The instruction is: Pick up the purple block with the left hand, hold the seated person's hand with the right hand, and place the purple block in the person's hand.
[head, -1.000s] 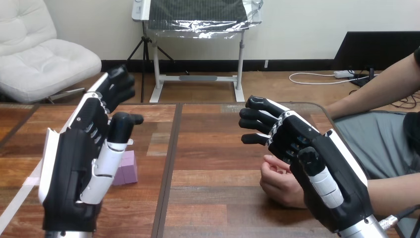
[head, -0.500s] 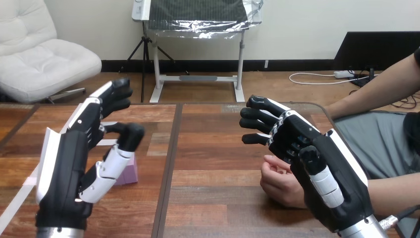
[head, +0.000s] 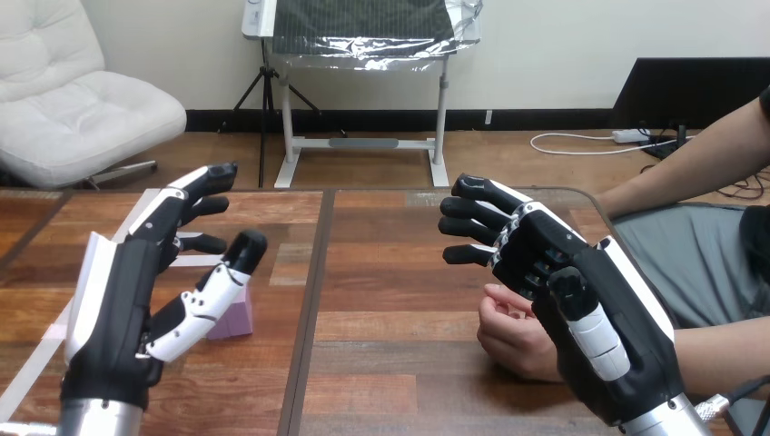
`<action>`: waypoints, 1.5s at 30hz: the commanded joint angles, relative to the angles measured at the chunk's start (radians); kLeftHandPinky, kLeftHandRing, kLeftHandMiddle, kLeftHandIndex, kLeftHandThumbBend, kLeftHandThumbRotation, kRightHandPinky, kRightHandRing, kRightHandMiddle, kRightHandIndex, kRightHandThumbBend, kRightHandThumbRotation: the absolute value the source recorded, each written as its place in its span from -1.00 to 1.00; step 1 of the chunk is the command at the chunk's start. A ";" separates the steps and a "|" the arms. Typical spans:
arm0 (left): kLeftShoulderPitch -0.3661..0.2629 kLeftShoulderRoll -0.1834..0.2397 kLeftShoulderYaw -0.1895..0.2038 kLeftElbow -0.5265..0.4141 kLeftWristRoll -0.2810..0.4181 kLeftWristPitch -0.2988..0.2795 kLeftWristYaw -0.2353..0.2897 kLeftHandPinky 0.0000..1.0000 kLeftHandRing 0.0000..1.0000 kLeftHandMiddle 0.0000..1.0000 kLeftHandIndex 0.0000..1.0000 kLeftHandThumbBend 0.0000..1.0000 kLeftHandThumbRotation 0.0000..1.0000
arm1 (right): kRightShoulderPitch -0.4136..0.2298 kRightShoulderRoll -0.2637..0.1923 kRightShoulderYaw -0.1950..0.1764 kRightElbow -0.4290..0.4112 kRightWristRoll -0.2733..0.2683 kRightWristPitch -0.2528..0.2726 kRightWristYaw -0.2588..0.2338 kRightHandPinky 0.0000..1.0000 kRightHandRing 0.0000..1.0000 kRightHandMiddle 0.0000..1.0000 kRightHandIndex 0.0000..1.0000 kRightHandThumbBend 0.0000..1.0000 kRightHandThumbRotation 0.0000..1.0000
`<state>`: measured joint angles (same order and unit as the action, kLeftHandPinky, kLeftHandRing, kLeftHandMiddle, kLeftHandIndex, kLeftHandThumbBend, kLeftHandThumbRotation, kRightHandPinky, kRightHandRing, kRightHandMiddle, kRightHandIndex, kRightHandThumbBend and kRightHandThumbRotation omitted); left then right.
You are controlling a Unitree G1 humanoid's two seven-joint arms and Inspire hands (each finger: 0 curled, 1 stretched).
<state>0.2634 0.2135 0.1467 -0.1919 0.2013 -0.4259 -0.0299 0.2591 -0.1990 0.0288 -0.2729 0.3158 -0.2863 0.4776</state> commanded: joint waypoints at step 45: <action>-0.313 0.202 -0.036 0.417 0.234 0.086 0.083 0.50 0.67 0.70 0.66 0.18 0.03 | -0.054 0.004 -0.010 -0.037 0.015 -0.024 0.001 0.51 0.65 0.66 0.69 0.94 0.61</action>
<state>0.0440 0.3857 0.1328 0.1844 0.4166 -0.3383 0.0254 0.2592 -0.1992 0.0288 -0.2730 0.3182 -0.2883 0.4786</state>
